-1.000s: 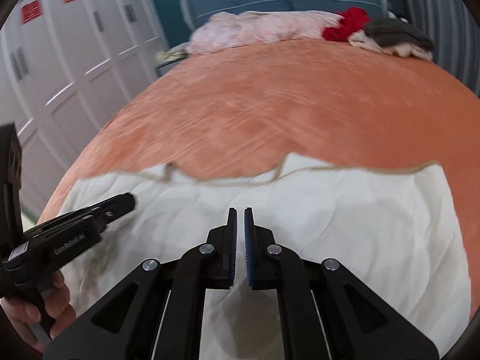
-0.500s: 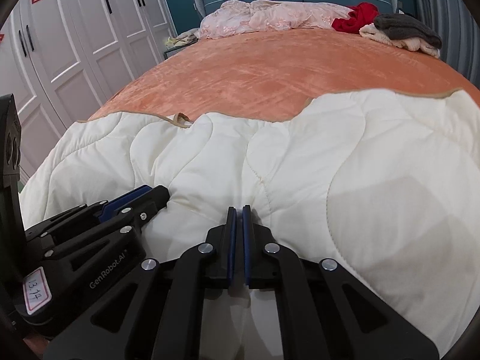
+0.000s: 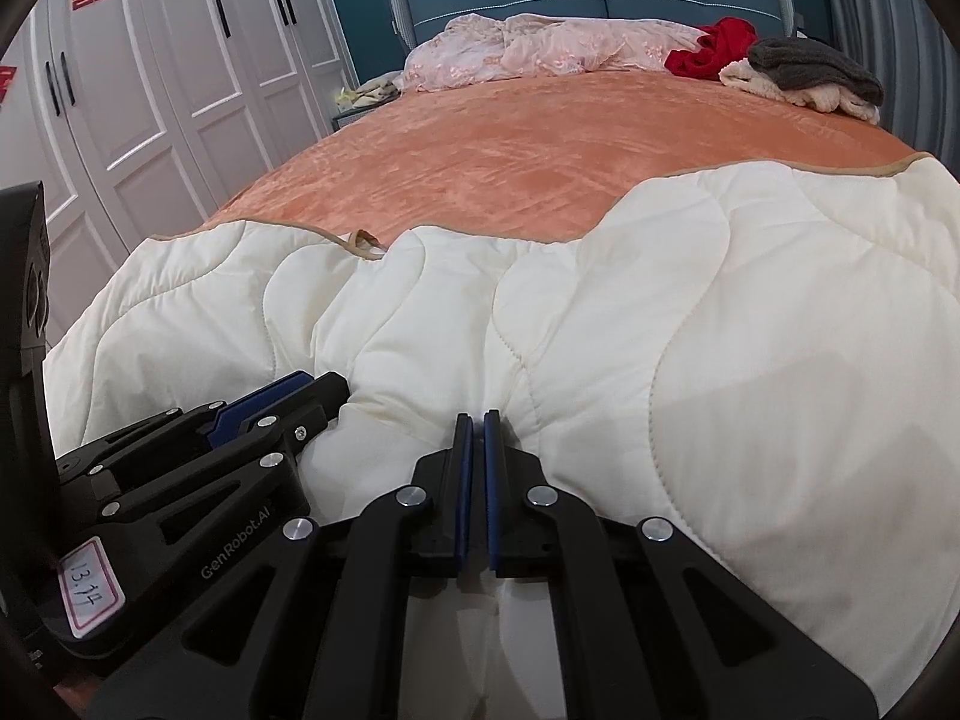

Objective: Fold large clothes

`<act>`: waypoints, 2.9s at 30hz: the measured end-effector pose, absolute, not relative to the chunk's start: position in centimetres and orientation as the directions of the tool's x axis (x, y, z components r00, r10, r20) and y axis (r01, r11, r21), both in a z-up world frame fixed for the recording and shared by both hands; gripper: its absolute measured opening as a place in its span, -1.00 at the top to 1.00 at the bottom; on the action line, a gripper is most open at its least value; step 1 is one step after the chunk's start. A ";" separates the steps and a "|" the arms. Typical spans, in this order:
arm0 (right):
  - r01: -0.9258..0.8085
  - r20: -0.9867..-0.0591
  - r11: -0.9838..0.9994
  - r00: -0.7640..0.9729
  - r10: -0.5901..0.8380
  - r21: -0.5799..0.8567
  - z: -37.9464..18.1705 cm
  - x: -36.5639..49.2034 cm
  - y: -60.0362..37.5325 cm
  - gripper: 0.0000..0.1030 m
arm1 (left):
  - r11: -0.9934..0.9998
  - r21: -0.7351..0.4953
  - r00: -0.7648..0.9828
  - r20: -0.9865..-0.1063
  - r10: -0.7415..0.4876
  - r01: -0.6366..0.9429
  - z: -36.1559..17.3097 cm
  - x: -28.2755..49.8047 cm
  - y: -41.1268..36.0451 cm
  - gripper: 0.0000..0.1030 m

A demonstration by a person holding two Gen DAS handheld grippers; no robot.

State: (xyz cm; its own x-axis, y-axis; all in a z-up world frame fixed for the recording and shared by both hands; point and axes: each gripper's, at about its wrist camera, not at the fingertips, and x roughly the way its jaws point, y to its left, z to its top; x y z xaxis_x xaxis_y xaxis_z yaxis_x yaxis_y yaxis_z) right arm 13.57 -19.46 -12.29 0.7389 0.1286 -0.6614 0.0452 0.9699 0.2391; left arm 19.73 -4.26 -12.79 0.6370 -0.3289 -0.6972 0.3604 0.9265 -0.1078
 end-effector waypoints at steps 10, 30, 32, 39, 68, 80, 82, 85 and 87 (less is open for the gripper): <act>0.078 -0.718 0.975 0.689 0.098 0.208 -8.9 12.9 -19.1 0.90 | 0.932 -0.168 0.584 -0.740 -0.334 0.320 -9.1 18.5 -2.4 0.60; 0.091 -0.822 0.942 0.520 0.232 0.323 -8.5 8.0 -14.8 0.88 | 0.871 -0.485 0.552 -0.748 -0.367 -0.079 -7.1 9.9 17.5 0.06; 0.098 -0.827 0.940 0.510 0.236 0.328 -9.0 8.3 -15.1 0.90 | 0.858 -0.498 0.545 -0.758 -0.359 -0.127 -7.7 9.8 17.9 -0.09; 0.104 -0.833 0.940 0.503 0.231 0.324 -9.6 8.6 -15.0 0.92 | 0.754 -0.626 0.529 -0.717 -0.455 -0.200 -10.1 10.8 19.4 -0.09; 0.142 -0.791 0.854 0.477 0.383 0.500 -10.5 9.0 -17.9 1.00 | 0.800 -0.404 0.595 -0.535 -0.600 0.444 5.8 6.1 2.6 0.78; 0.261 -0.780 0.859 0.585 0.223 0.441 -3.6 -3.1 -32.7 0.97 | 0.770 -0.285 0.469 -0.656 -0.591 0.571 3.7 4.9 -11.1 0.78; 0.294 -0.783 0.851 0.589 0.198 0.436 -3.4 -5.0 -34.8 0.97 | 0.768 -0.273 0.434 -0.695 -0.574 0.580 2.2 4.7 -13.7 0.77; 0.319 -0.800 0.858 0.578 0.160 0.402 -3.2 -6.6 -36.2 0.97 | 0.770 -0.247 0.390 -0.747 -0.538 0.588 -0.4 4.4 -16.0 0.70; 0.321 -0.803 0.858 0.575 0.158 0.400 -2.7 -7.0 -36.2 0.96 | 0.779 -0.225 0.399 -0.757 -0.518 0.585 -1.3 4.1 -16.5 0.63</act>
